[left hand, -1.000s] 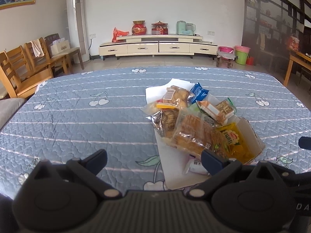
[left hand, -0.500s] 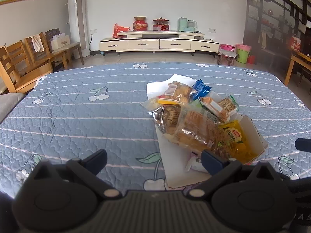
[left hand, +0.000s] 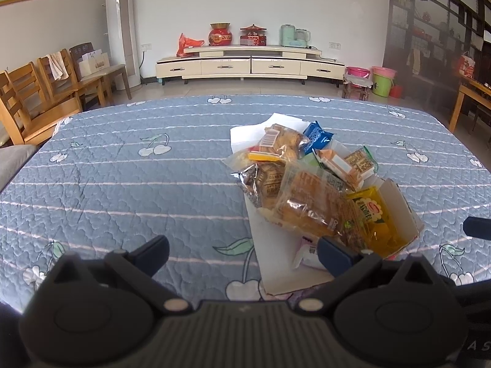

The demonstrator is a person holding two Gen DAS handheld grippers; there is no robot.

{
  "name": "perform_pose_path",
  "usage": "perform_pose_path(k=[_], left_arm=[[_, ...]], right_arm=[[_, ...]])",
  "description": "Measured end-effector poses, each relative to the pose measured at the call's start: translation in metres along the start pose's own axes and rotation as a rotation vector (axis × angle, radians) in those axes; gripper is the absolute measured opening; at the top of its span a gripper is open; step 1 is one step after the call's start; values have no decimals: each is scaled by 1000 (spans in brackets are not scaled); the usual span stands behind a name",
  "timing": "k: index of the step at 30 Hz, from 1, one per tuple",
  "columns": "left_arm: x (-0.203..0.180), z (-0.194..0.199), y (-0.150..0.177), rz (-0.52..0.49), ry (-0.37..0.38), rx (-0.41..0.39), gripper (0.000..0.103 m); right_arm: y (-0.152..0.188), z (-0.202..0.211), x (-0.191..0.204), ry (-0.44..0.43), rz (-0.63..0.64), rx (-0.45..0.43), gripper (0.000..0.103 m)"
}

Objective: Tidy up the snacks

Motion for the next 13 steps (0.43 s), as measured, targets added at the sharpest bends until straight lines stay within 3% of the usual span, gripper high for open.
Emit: perform_pose_path(k=[13], left_arm=[[-2, 2, -1, -16, 15, -14, 102]], right_arm=[[-1, 0, 1, -1, 8, 2, 103]])
Point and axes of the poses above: each gripper's, at about its wrist camera, not at the fingertips, and z roughly against the way its jaws point, x to its left, y to its underside, the point moved 8 cm from there along -z, roughly the way its jaws point, and after that the axes turned 4 degrees about x, right-handed, at the moved point
